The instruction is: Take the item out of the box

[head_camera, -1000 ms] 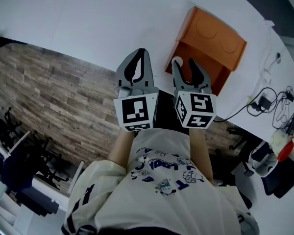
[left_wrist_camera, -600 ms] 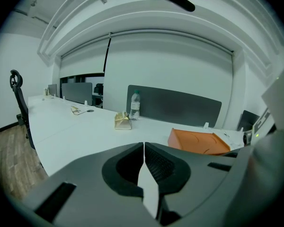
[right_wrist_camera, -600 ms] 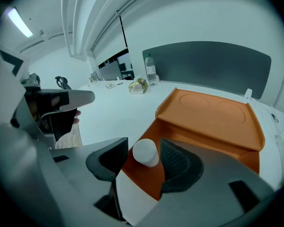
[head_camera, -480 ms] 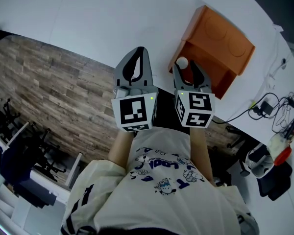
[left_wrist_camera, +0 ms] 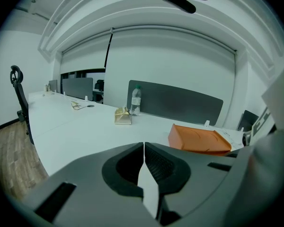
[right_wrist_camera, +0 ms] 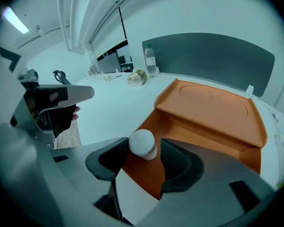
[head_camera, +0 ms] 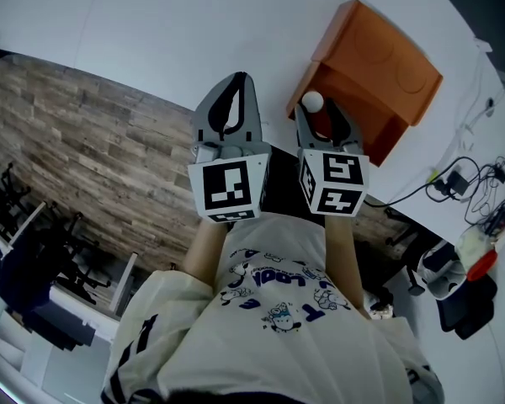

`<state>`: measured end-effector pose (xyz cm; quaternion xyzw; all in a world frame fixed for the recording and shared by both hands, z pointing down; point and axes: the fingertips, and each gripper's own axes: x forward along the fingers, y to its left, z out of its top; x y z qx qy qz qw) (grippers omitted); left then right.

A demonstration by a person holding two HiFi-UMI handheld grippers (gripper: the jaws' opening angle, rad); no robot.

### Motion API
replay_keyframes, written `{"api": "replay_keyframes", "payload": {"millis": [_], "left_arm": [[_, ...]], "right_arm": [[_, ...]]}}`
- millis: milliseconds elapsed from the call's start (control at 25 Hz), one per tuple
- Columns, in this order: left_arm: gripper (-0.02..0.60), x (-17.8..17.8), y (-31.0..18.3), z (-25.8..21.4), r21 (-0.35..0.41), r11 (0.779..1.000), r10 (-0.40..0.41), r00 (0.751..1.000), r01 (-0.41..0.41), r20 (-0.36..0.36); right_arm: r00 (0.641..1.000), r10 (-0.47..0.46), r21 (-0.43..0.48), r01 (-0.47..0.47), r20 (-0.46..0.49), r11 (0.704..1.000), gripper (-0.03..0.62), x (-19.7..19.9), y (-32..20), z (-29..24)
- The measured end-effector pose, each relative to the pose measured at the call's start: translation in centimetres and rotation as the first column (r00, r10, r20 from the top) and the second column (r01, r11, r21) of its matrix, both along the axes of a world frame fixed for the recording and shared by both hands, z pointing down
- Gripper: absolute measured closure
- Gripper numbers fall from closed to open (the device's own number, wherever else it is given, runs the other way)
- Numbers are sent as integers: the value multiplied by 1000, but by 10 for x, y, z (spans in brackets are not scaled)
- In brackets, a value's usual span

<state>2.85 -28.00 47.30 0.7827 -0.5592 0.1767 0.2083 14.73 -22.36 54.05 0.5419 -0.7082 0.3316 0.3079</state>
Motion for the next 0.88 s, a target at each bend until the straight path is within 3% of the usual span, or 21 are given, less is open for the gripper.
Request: {"api": "replay_keyframes", "payload": {"millis": [280, 880], "left_arm": [[560, 3, 2, 2, -10, 1000, 0, 1000, 0, -5], [560, 0, 2, 1, -14, 1000, -28, 1000, 28, -5]], "right_arm": [[999, -24, -32, 23, -23, 999, 381, 4, 3, 3], [980, -170, -162, 152, -105, 975, 373, -1, 2, 13]]}}
